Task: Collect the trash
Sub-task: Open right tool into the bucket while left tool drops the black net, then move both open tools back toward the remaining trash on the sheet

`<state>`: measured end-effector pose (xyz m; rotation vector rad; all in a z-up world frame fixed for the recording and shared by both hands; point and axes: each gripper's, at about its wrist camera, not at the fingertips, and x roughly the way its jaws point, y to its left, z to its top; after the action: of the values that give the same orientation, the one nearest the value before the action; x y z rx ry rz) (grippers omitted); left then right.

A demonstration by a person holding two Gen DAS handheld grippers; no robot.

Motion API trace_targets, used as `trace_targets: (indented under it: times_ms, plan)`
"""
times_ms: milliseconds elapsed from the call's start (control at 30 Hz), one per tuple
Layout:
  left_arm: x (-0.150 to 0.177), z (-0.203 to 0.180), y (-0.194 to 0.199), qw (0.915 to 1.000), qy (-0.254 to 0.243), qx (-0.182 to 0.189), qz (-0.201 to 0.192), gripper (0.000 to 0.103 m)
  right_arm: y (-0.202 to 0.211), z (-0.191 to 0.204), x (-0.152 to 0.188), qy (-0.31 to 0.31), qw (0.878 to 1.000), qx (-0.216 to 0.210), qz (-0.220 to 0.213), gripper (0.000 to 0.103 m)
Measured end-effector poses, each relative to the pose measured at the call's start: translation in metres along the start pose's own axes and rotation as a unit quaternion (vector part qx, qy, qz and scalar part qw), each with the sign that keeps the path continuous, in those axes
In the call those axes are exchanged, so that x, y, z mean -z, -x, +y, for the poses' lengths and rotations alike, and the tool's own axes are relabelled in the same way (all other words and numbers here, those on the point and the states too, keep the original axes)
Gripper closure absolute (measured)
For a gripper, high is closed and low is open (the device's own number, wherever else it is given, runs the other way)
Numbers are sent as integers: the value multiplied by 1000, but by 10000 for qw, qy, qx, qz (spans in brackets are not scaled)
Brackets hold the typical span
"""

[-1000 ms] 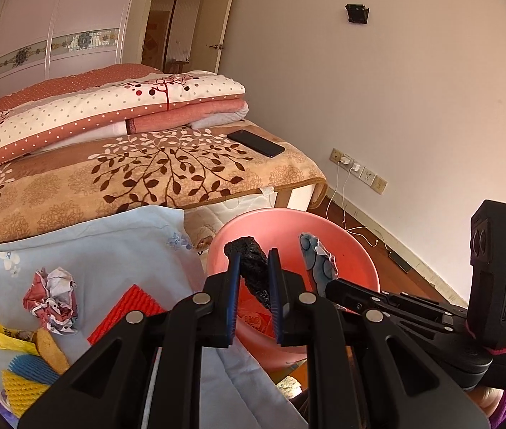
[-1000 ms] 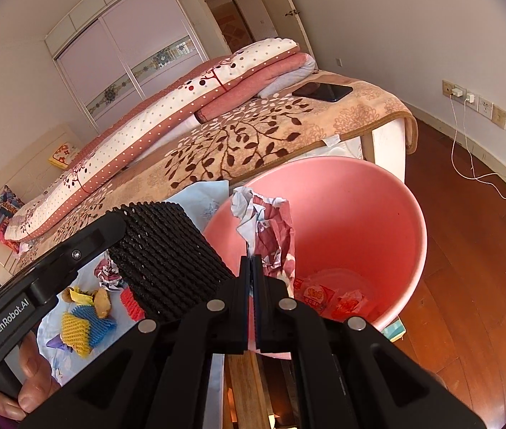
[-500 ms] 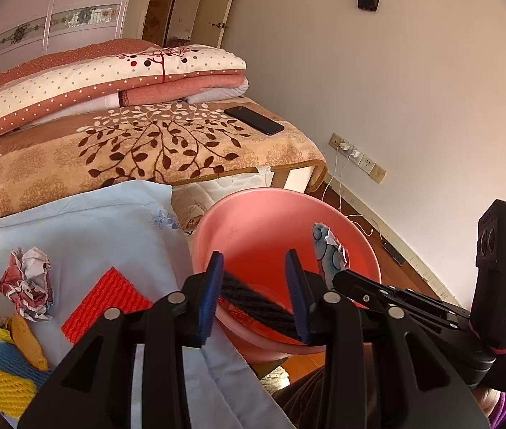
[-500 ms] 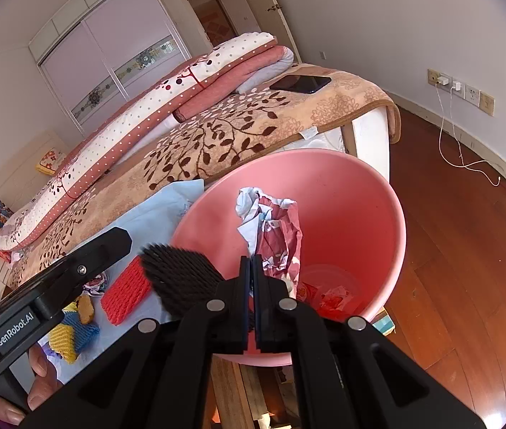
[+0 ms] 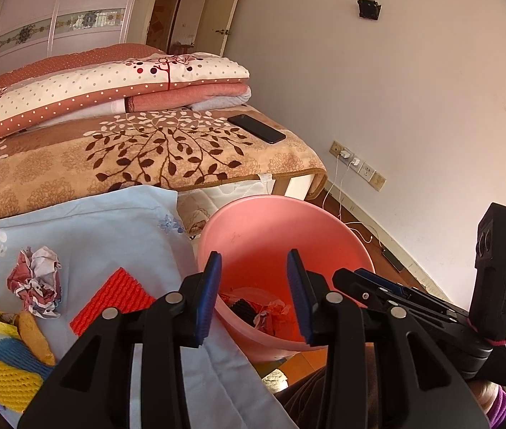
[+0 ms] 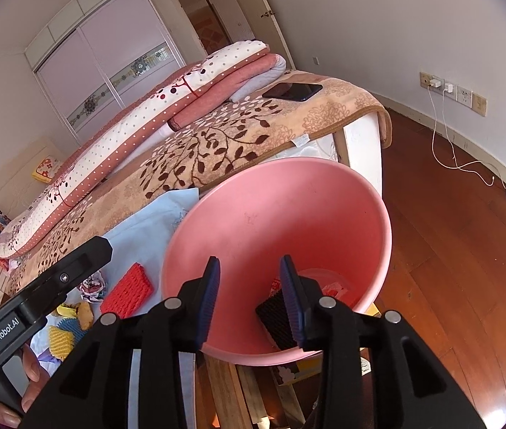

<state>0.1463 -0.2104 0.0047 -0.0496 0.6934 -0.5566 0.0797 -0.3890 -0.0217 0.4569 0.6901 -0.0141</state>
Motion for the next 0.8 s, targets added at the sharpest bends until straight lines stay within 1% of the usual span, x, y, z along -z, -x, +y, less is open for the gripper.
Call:
trace_targets:
  times_ms: [367, 800]
  plan:
    - [8, 6, 29, 9994, -34, -273, -201, 65, 19, 29, 7, 294, 9993, -127, -177, 64]
    - [28, 44, 60, 9970, 99, -717, -288, 65, 15, 76, 21, 641, 9975, -285, -95, 59]
